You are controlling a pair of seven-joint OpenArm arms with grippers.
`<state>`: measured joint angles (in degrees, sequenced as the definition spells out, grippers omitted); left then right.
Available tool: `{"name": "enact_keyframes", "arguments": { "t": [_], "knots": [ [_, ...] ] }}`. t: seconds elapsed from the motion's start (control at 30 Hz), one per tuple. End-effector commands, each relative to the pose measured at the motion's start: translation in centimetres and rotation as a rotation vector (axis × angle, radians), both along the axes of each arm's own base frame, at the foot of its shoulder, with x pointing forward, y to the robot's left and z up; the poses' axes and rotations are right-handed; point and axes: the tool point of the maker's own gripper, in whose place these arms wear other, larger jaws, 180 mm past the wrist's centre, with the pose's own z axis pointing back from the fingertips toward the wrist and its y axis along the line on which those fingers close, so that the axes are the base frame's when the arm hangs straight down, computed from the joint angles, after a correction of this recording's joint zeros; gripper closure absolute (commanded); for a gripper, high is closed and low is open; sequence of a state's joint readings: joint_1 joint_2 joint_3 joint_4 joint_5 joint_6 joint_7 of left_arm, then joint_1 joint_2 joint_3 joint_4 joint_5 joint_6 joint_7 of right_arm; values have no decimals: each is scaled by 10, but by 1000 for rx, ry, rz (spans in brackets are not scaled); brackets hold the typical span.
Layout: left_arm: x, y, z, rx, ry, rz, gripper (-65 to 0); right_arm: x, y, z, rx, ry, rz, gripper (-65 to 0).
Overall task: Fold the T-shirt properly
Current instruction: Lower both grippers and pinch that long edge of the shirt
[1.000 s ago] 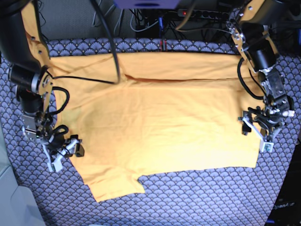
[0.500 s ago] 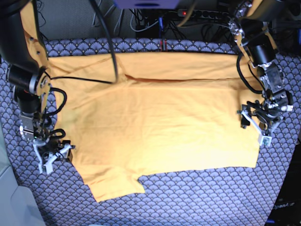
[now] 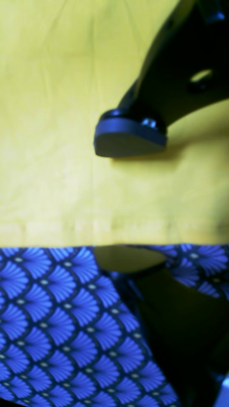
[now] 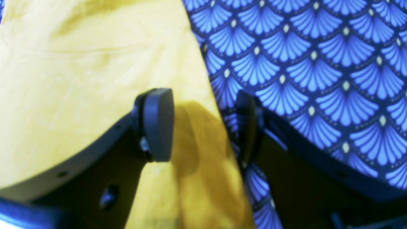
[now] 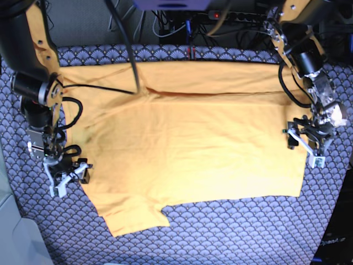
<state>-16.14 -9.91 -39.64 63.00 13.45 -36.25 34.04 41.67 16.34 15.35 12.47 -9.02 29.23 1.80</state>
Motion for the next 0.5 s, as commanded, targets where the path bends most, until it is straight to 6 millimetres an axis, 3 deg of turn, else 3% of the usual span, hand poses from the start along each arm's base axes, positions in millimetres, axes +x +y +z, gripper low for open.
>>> {"name": "enact_keyframes", "arguments": {
  "t": [0.0,0.2,0.37,0.4,0.47],
  "knots": [
    [16,5,23,11,-71,0,-424,15,-9,22,-6,-60,-15,-326],
    [15,5,22,11,-69,0,-424,7,-8,12,-3,-40,-16,-281],
    [17,6,24,11,-74,1,-424,7,-7,12,-6,-38,-6,-35],
    [17,6,24,13,-74,2,-424,7,-7,13,-6,-41,-4,-1],
    [18,7,25,13,-77,3,-424,10,-7,16,-8,-52,-4,0]
  ]
}}
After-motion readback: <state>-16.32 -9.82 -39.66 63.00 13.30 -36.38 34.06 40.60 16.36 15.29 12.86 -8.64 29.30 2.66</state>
